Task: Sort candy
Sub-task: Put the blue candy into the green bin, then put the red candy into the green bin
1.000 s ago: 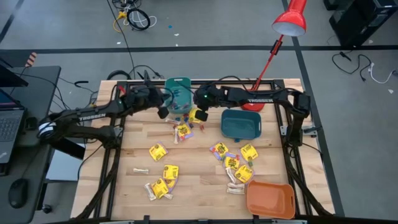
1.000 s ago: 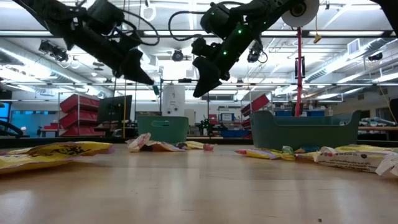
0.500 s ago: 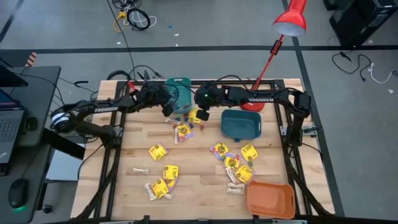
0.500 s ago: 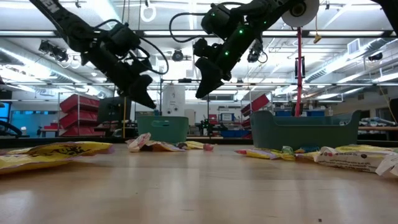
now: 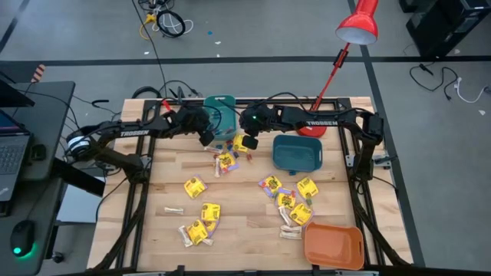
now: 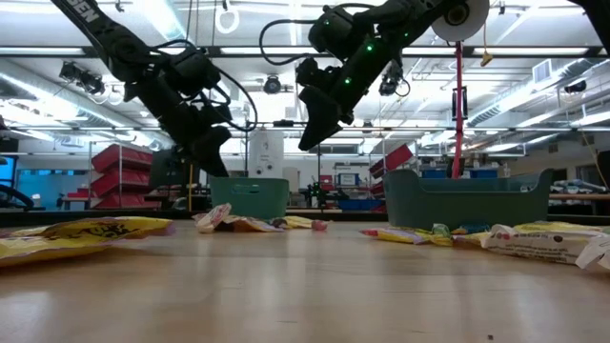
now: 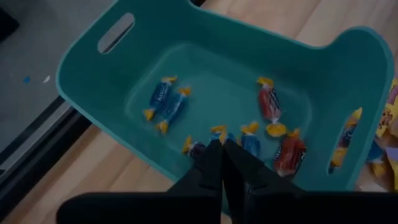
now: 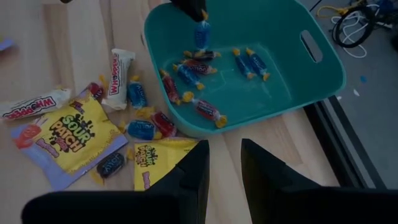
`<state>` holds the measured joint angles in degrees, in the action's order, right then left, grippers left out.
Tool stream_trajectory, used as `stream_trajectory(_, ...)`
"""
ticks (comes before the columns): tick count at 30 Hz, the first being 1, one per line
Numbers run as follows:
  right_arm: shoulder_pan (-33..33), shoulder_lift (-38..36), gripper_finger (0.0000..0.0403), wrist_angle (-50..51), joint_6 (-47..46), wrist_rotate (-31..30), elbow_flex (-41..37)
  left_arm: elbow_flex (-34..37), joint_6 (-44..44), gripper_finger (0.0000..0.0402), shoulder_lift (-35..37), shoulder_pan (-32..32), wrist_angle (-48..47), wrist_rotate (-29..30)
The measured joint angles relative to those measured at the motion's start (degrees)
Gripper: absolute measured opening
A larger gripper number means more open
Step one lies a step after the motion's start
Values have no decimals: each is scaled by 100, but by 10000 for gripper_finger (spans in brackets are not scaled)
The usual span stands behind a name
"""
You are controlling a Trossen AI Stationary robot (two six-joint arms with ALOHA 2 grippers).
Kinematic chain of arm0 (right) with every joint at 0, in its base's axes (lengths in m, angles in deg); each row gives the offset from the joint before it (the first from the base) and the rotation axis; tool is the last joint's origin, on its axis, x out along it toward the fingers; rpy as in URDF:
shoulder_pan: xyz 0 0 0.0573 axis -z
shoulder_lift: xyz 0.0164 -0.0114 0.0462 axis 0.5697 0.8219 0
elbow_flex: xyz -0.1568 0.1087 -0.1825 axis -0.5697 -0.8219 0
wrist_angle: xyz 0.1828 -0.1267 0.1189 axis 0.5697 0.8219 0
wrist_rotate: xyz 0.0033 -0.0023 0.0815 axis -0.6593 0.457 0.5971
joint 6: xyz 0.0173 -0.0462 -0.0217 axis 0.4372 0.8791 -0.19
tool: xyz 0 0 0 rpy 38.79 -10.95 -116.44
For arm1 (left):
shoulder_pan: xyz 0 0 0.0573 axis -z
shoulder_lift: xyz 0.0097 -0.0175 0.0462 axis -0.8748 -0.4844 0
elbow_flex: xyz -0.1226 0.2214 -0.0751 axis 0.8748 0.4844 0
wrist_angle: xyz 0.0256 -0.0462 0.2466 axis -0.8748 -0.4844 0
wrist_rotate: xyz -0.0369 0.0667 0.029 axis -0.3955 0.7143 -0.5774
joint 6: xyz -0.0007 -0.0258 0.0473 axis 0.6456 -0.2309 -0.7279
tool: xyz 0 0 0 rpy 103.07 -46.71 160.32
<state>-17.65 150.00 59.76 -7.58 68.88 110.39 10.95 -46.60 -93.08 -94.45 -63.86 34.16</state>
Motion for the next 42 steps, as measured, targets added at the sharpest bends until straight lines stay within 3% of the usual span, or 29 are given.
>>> stream_trajectory(15, -7, 0, 78, -7, -24, 9, 3, 0, -2, 68, 0, 0, 17, 7)
stream_trajectory(19, -4, 16, 79, -5, -16, 455, 5, 0, 0, 76, 0, 17, 195, -28)
stream_trajectory(27, -119, 24, 79, -218, 149, 1042, -570, 0, -68, 76, 2, 20, 808, -804)
stream_trajectory(34, -332, 35, 80, -330, 10, 1054, -967, 0, -192, 76, 4, 20, 1253, -1226)
stream_trajectory(42, -675, 55, 108, -315, 229, 984, -994, 0, -191, 76, 7, 20, 1451, -1425)
